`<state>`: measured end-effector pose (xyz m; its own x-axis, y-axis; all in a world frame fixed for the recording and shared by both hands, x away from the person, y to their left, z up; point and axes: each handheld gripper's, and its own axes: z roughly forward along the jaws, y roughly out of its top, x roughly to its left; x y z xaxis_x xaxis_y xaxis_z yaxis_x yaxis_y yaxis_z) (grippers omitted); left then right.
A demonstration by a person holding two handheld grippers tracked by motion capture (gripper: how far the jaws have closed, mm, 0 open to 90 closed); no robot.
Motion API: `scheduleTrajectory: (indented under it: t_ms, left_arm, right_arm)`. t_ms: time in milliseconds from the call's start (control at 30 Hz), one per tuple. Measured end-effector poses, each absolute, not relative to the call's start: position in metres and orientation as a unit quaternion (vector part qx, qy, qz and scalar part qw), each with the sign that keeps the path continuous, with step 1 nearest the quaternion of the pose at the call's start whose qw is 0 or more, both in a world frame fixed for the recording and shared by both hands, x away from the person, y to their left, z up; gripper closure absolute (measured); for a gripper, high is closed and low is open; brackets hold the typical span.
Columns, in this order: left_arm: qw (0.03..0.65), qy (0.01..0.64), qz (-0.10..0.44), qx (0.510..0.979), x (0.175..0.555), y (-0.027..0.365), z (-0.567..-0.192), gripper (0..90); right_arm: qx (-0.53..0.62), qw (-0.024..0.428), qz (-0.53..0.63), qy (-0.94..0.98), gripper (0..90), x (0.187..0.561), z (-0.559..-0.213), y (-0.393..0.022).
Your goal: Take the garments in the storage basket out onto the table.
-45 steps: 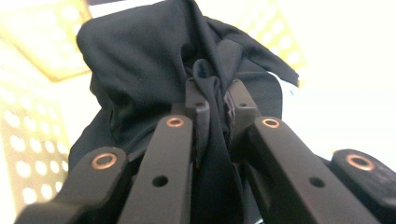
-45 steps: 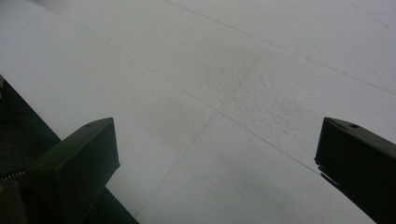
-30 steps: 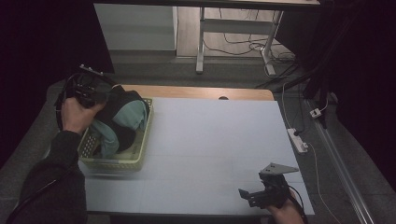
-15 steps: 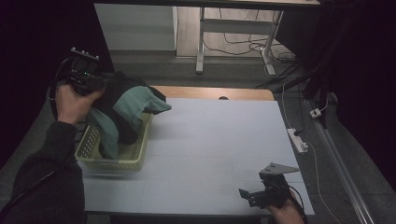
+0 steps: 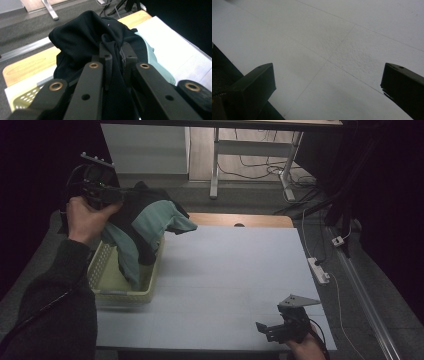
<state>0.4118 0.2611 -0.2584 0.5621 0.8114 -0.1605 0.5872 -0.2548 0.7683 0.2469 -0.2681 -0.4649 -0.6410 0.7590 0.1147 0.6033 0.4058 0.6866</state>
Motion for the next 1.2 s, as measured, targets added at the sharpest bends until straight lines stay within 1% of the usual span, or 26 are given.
scheduleTrajectory:
  t_ms: [500,767,1000,1033,1200]
  left_arm:
    - [0.446,0.413,0.126,0.785,0.411,0.228,-0.235,82.3]
    - [0.471,0.388,0.11,0.785,0.412,0.207,-0.219,82.3]
    - [0.477,0.364,0.101,0.793,0.413,0.179,-0.21,82.3]
    - [0.477,0.358,0.1,0.796,0.413,0.171,-0.209,82.3]
    - [0.474,0.346,0.096,0.804,0.415,0.154,-0.209,82.3]
  right_arm:
    - [0.411,0.107,0.362,0.83,0.0,0.247,-0.465,-0.268]
    - [0.411,0.108,0.362,0.83,0.0,0.247,-0.465,-0.268]
    - [0.408,0.109,0.362,0.831,0.0,0.246,-0.464,-0.269]
    - [0.408,0.109,0.362,0.831,0.0,0.246,-0.464,-0.269]
    - [0.409,0.11,0.364,0.83,0.0,0.246,-0.464,-0.269]
